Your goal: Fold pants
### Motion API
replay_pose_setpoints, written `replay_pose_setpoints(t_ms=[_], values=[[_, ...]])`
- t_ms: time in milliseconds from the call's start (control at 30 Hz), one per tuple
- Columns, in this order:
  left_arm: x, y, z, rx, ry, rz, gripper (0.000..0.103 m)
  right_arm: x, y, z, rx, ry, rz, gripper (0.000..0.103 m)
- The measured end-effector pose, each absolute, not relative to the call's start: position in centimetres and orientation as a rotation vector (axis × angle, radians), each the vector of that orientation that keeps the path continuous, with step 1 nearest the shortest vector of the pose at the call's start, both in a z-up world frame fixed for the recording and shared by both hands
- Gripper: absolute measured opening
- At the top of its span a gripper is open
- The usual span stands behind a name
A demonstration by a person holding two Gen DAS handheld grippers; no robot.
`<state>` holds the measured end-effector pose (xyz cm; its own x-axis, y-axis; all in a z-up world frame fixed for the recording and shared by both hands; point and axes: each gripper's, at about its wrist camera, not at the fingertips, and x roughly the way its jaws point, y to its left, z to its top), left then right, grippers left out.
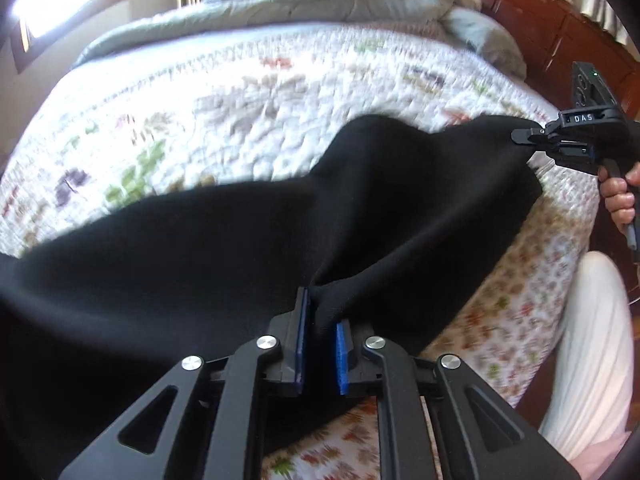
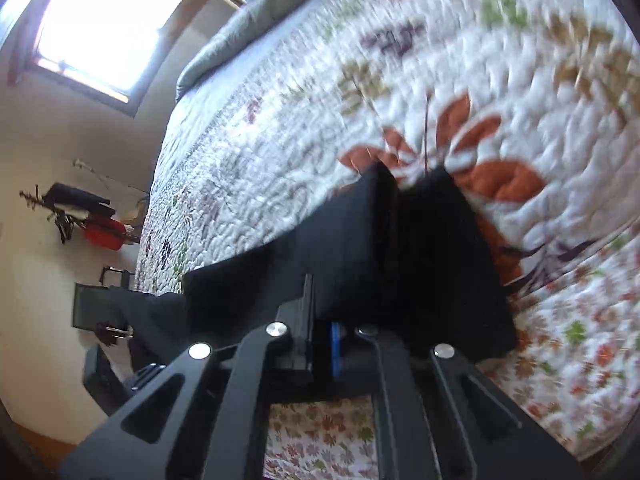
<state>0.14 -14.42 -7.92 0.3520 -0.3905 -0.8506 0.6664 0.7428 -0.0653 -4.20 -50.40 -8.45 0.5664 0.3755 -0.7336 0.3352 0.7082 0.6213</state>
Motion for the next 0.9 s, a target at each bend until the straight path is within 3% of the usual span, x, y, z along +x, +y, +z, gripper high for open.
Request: replay_pose_setpoints(t_ms=[133, 333, 433, 467, 567, 700, 900], values=[[-1.9, -15.4, -7.1, 0.374, 0.967, -0.706, 0.014, -5.7, -50.1, -7.8, 0.746, 1.039, -0.044, 0.005], [-2.5, -16.8, -11.5, 0.423, 1.044, -0.701, 0.014, -6.2, -49.6, -13.4, 0.74, 1.176, -0.142, 0.008], [-2.1, -16.6, -11.5, 0.382, 1.056, -0.702, 0.014, -6.8, -49.0, -11.4, 0.697, 1.149, -0.199, 0.038], [-1.9, -16.5, -11.6, 0.367, 1.062, -0.704, 0.014, -7.4, -49.0, -10.3, 0.656, 1.13, -0.262, 0.043], [-1.5, -16.3, -11.8, 0.336, 1.07, -0.701, 0.015, -8.8, -47.9, -6.5, 0.487, 1.047, -0.436, 0.044], [-1.7, -16.4, -11.9, 0.328, 1.058, -0.69, 0.015, -8.1, -43.9, -4.3, 0.437, 1.006, -0.273, 0.046], [-1.6, -15.8, -11.9, 0.285, 1.057, -0.679, 0.016, -2.6, -33.5, -9.6, 0.493, 1.186, 0.071, 0.046]])
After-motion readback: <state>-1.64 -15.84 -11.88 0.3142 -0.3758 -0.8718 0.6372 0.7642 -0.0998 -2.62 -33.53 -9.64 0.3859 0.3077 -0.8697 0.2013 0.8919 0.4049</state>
